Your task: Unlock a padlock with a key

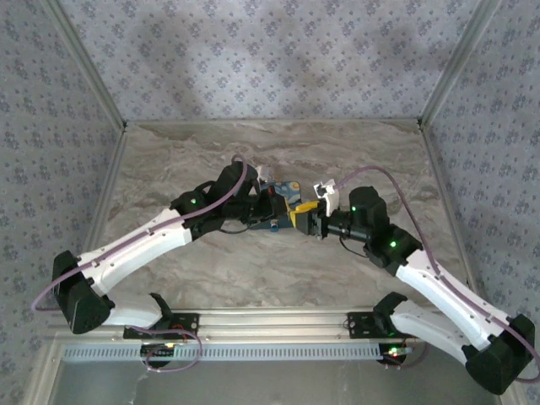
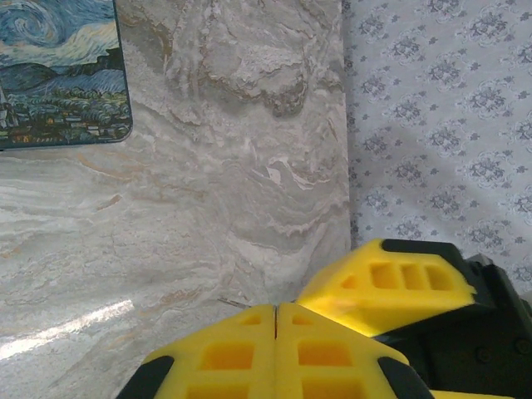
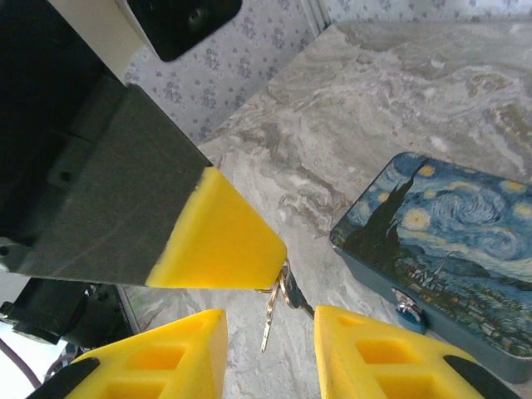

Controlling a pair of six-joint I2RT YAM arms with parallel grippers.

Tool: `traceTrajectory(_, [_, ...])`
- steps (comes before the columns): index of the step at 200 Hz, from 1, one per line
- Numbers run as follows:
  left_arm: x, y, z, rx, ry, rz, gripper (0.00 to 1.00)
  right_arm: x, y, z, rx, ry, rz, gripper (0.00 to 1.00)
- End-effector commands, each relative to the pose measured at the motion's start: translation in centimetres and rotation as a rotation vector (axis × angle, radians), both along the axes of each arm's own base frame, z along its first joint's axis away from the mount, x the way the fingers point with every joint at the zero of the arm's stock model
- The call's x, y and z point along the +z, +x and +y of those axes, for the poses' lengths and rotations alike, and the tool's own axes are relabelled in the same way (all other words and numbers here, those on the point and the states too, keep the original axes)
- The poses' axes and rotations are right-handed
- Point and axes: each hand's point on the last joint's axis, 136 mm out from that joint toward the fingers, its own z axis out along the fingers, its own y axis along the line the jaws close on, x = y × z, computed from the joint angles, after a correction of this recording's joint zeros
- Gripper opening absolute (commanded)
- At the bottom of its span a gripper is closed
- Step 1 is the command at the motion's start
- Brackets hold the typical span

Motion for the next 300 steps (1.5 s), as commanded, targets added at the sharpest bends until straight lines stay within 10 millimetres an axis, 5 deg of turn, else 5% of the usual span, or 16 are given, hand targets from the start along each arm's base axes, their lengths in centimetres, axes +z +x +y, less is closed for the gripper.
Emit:
traceTrajectory(1, [1.9,-0.2,-0.6,-0.018,-0.046,-0.019,0.00,0.4,-0.1,-1.3,-0.031,-0.016,-0.023,0.33])
traceTrajectory(146, [3.3,-0.9,-1.6,-0.050,-0.108,-0.019,0.00,-0.4,-0.3,0.1,0.046,0.006,-0.018,0.29])
traceTrajectory(241, [3.5,-1.2,-1.7,-0.059,-0.114,-0.021,0.00,0.8,-0.5,0.8,0.072,0.015,-0.048,0.19])
traceTrajectory(300, [3.0,-1.4,-2.3,-0.074,-0.110,-0.007,0.00,1.0,-0.5,1.0,0.082,-0.012,-0.051,0.01])
